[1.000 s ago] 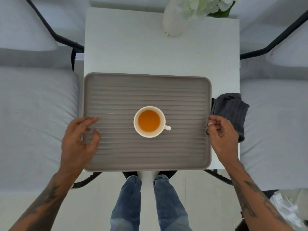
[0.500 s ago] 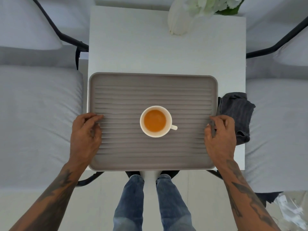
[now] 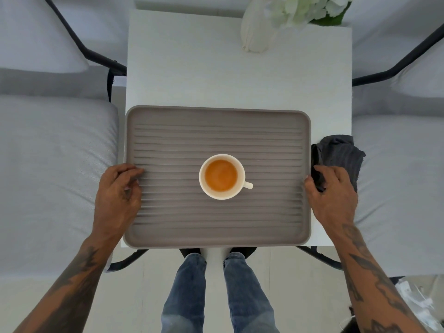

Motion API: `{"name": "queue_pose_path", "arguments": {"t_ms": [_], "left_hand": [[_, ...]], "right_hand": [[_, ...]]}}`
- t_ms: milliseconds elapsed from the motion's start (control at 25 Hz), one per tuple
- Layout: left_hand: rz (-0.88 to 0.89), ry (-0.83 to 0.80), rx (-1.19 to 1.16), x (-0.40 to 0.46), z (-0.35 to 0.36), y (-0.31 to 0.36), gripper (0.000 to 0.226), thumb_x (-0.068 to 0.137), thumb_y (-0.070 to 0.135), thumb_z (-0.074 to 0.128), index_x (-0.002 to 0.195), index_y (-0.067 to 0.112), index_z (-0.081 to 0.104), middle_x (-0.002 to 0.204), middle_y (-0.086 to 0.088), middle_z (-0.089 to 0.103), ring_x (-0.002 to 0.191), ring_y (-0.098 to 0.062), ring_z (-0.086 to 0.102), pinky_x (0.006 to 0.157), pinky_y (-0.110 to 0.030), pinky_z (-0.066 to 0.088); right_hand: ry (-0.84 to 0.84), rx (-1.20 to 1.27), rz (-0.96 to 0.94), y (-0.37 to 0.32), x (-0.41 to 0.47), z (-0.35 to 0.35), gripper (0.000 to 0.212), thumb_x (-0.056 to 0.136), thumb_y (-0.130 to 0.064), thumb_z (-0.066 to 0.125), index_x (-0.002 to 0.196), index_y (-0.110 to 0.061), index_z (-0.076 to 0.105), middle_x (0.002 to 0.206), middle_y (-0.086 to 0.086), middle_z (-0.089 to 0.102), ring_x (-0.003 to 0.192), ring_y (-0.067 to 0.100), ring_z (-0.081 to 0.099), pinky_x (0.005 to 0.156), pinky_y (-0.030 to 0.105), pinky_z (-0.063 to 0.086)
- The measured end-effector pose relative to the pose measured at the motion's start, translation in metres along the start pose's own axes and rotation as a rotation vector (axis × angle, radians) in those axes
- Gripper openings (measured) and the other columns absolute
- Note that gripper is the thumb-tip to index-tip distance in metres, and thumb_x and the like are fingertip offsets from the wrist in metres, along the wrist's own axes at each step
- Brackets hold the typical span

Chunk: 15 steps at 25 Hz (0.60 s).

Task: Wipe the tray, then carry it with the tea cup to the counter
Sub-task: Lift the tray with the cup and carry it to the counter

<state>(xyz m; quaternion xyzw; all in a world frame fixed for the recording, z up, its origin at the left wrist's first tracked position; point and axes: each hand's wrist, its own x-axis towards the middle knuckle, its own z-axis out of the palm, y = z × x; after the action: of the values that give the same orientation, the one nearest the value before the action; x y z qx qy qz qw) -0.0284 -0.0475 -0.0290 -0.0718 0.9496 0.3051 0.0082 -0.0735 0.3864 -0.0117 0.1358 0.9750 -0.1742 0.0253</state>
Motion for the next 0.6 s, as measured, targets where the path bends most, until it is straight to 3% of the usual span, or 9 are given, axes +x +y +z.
{"name": "queue_pose_path", "arguments": {"t_ms": [80, 160, 240, 480, 600], "left_hand": [[0.004, -0.002, -0.009, -0.002, -0.002, 0.001, 0.028, 0.088, -0.004, 0.063, 0.115, 0.002, 0.070, 0.119, 0.025, 0.043, 0.107, -0.030, 0.060, 0.095, -0.017, 0.046], [-0.003, -0.012, -0.030, -0.004, -0.004, 0.002, 0.030, 0.087, -0.005, 0.065, 0.115, 0.002, 0.070, 0.121, 0.015, 0.050, 0.104, -0.030, 0.061, 0.092, -0.011, 0.045], [-0.007, 0.003, -0.014, -0.008, -0.006, 0.003, 0.030, 0.087, -0.004, 0.067, 0.115, 0.005, 0.072, 0.121, -0.004, 0.055, 0.104, -0.029, 0.059, 0.091, -0.022, 0.048], [-0.137, 0.044, 0.063, -0.009, -0.006, -0.002, 0.028, 0.090, 0.013, 0.070, 0.117, 0.018, 0.072, 0.123, -0.015, 0.051, 0.102, -0.030, 0.051, 0.082, -0.041, 0.050], [-0.208, 0.041, -0.018, -0.006, -0.006, -0.002, 0.028, 0.095, 0.016, 0.063, 0.123, 0.020, 0.069, 0.112, -0.012, 0.053, 0.082, -0.027, 0.058, 0.076, -0.040, 0.054]], "right_hand": [[-0.044, -0.012, -0.061, 0.005, 0.001, -0.001, 0.034, 0.087, -0.024, 0.069, 0.120, -0.015, 0.063, 0.115, 0.012, 0.058, 0.086, 0.028, 0.062, 0.069, 0.037, 0.051], [-0.075, 0.021, -0.158, 0.007, -0.003, 0.002, 0.035, 0.086, -0.015, 0.069, 0.120, -0.014, 0.061, 0.114, 0.013, 0.054, 0.090, 0.026, 0.057, 0.069, 0.036, 0.051], [-0.080, 0.070, -0.191, 0.005, -0.007, 0.008, 0.029, 0.087, -0.007, 0.065, 0.116, -0.013, 0.065, 0.112, 0.012, 0.050, 0.094, 0.024, 0.052, 0.068, 0.033, 0.049], [-0.067, 0.054, -0.115, 0.004, -0.009, 0.013, 0.025, 0.092, -0.009, 0.059, 0.116, -0.016, 0.065, 0.101, 0.010, 0.051, 0.094, 0.028, 0.052, 0.065, 0.040, 0.051], [-0.099, 0.042, -0.118, 0.004, -0.003, 0.011, 0.025, 0.094, -0.012, 0.056, 0.117, -0.017, 0.062, 0.093, 0.007, 0.049, 0.080, 0.021, 0.049, 0.063, 0.036, 0.048]]}}
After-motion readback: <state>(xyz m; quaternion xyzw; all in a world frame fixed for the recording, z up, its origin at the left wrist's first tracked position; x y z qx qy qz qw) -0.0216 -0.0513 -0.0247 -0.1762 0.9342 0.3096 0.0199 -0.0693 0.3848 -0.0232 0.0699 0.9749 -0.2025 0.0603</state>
